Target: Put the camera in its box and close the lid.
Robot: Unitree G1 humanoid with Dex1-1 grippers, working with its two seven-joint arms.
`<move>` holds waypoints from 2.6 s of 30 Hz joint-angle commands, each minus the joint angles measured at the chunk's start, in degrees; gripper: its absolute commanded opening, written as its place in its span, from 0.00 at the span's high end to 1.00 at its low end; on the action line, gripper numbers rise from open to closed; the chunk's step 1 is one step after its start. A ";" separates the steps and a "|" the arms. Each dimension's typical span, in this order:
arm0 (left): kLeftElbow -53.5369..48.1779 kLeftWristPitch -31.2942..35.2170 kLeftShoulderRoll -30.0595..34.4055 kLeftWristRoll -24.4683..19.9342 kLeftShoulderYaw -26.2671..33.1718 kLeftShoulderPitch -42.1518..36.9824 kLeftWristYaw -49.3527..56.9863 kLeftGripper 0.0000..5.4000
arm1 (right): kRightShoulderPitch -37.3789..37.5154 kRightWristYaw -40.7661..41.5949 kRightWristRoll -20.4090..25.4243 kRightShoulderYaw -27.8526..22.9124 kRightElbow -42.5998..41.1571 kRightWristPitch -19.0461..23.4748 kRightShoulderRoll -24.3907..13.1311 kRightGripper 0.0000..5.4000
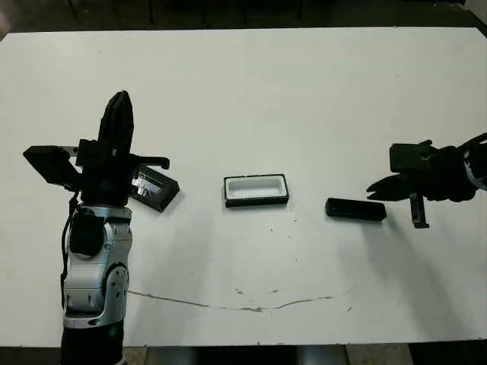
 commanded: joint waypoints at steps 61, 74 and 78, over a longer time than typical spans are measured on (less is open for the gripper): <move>1.47 0.92 0.91 -1.61 0.73 1.15 -0.67 1.00 | -0.89 10.31 24.32 -10.06 25.36 -6.74 9.13 0.10; 1.08 1.30 1.21 -0.63 0.77 1.19 -0.21 1.00 | -1.95 10.82 20.89 -8.30 33.85 -8.13 11.12 0.00; 1.28 1.20 1.17 -1.36 1.06 1.15 -0.72 1.00 | -0.20 6.62 17.89 -7.69 29.26 -5.47 9.53 0.00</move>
